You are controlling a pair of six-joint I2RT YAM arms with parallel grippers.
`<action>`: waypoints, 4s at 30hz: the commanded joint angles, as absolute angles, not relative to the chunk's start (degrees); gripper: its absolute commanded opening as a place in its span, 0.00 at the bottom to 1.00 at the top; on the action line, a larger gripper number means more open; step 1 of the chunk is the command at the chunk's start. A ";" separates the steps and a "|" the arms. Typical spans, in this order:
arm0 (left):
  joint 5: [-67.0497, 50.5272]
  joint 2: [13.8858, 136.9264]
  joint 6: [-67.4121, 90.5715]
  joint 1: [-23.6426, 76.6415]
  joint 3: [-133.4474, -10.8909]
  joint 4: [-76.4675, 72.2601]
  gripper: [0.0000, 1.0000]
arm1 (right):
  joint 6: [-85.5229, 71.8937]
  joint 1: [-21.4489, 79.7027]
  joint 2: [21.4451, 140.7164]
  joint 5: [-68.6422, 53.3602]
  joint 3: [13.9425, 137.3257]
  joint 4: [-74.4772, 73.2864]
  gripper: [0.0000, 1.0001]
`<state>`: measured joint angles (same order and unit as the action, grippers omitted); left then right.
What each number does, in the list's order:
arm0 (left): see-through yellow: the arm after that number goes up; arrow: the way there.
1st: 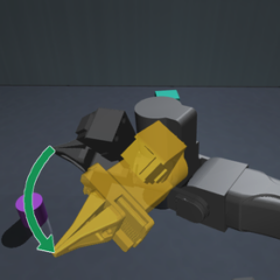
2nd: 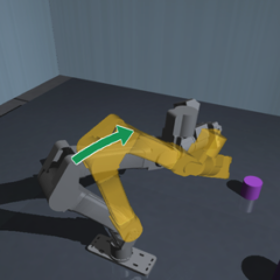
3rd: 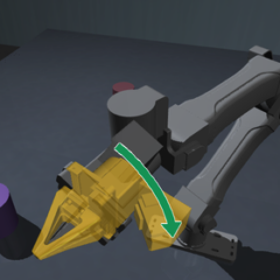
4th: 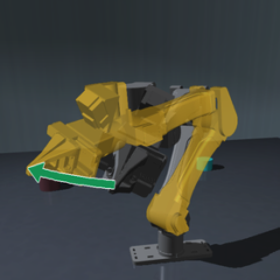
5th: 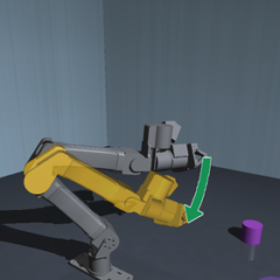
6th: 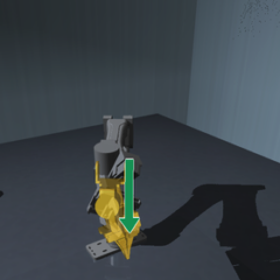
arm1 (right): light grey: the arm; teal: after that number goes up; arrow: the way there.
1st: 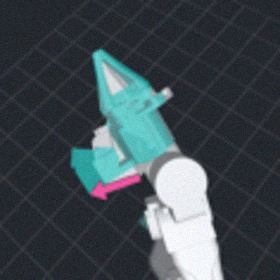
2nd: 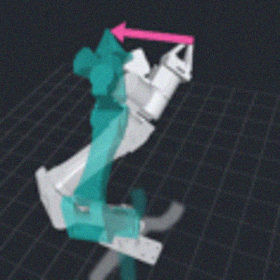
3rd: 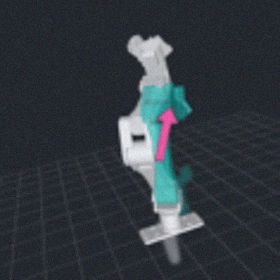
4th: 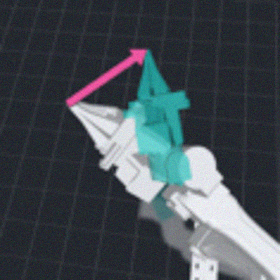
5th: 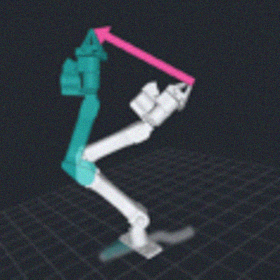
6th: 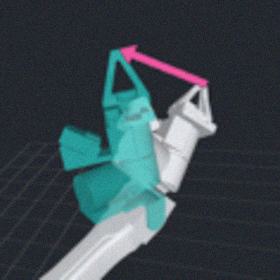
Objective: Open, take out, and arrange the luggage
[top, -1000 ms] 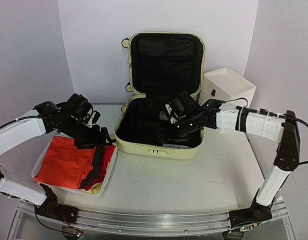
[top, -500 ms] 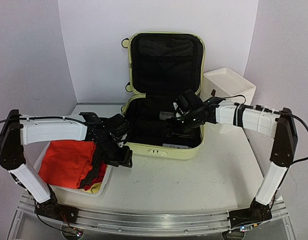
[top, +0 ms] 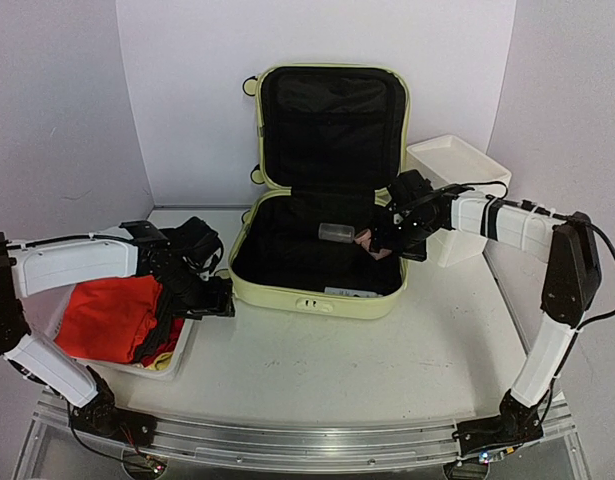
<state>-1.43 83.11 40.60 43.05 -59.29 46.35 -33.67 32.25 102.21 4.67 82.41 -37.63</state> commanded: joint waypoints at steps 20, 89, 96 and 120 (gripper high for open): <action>0.98 112.74 22.13 28.94 -105.10 51.99 0.78 | -20.85 26.13 107.64 9.09 88.54 -39.99 0.74; -3.14 98.89 22.10 27.77 -95.76 49.98 0.74 | -19.15 3.77 114.63 28.93 123.85 -46.98 0.89; -2.23 96.51 22.49 27.77 -93.47 49.88 0.74 | -28.05 0.45 117.72 26.00 123.99 -48.06 0.86; -3.58 90.88 22.76 27.86 -89.64 49.76 0.73 | -53.80 0.44 96.96 37.53 103.67 -51.80 0.00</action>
